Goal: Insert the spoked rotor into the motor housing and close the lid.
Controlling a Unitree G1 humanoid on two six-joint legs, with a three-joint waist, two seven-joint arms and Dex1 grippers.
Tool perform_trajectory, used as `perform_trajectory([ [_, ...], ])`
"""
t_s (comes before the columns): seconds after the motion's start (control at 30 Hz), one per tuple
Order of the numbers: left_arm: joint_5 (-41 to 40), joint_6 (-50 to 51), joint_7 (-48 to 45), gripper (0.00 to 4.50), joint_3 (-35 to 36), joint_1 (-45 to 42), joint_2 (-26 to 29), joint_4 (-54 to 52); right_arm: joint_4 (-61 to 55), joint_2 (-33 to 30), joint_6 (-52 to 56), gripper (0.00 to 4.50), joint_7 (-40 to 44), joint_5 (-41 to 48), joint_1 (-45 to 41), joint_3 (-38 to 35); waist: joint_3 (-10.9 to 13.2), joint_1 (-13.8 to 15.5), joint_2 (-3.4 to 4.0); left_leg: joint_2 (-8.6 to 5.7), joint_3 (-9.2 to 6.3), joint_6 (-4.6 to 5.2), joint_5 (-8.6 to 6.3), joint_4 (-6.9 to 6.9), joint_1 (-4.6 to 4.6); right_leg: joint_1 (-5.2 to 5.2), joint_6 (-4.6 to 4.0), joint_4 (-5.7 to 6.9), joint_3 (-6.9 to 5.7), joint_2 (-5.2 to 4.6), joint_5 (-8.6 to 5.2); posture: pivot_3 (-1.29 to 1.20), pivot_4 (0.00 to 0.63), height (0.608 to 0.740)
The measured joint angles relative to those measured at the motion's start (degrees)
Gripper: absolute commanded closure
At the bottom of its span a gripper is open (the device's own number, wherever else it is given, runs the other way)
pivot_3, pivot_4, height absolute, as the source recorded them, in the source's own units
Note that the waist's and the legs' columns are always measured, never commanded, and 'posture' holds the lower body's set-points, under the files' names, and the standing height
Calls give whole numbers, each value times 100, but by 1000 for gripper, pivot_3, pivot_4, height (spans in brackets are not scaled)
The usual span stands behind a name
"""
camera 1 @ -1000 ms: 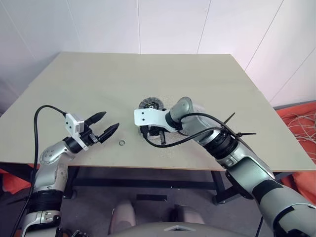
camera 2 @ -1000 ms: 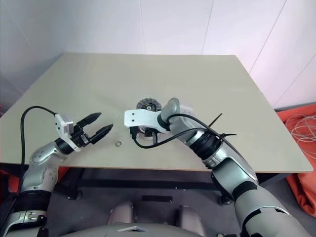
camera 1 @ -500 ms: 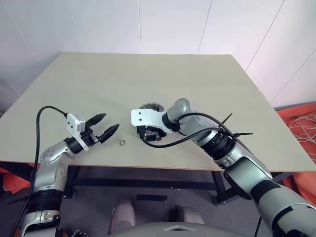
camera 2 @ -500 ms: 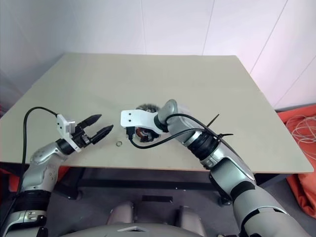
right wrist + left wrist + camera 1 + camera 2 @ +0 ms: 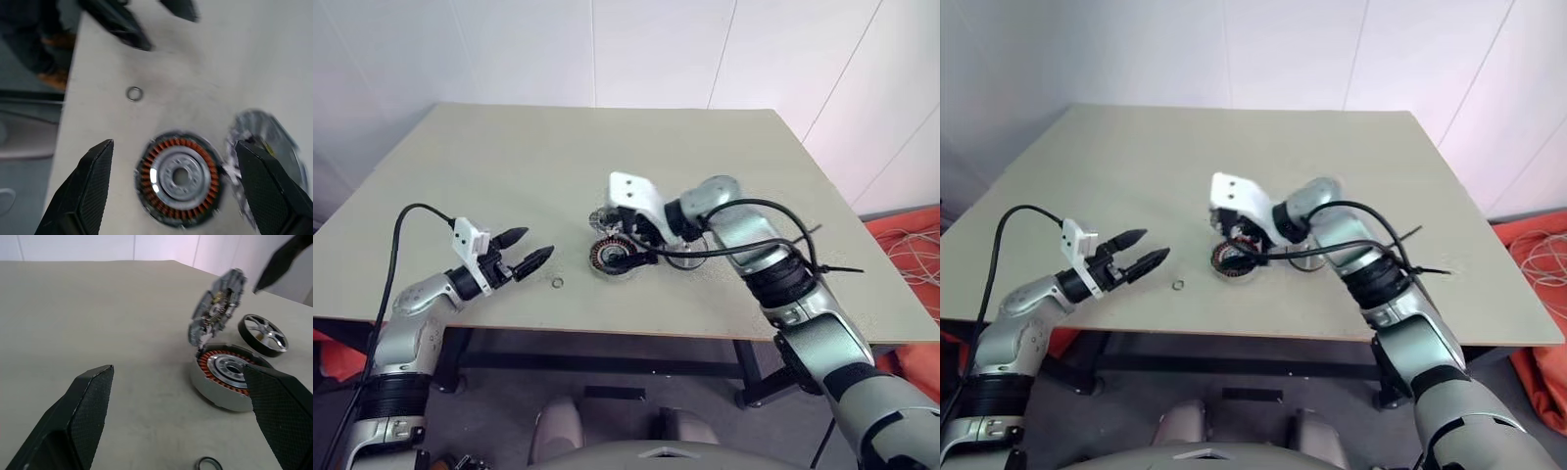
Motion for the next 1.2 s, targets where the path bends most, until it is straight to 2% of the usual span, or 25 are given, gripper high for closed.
perform_trajectory([
  [0.3,188,-327,-285,0,-206,391,142,-167,-393,-907,68,23,70,1059,950,-1149,-1,-28,3,3,4,1,0,-3,10,3,1,-2,0,3,-1,0,0,740],
  [0.53,432,-931,-316,0,-294,789,-33,-111,-484,-1050,25,23,-126,1139,1340,-1119,-2,-20,4,0,4,1,0,-1,11,7,6,-2,0,2,-4,0,0,740],
  [0.77,525,-916,-114,0,-369,869,-216,50,-484,-1050,24,23,-181,1166,1351,-1041,-2,-18,4,1,4,1,0,-1,11,6,6,-2,-1,1,-4,0,0,740],
  [1.2,1051,-1059,51,0,-743,305,-407,843,-484,-1050,27,23,-213,1331,1349,-993,-2,-5,4,-1,3,2,0,-1,10,8,5,-3,-1,1,-3,0,0,740],
])
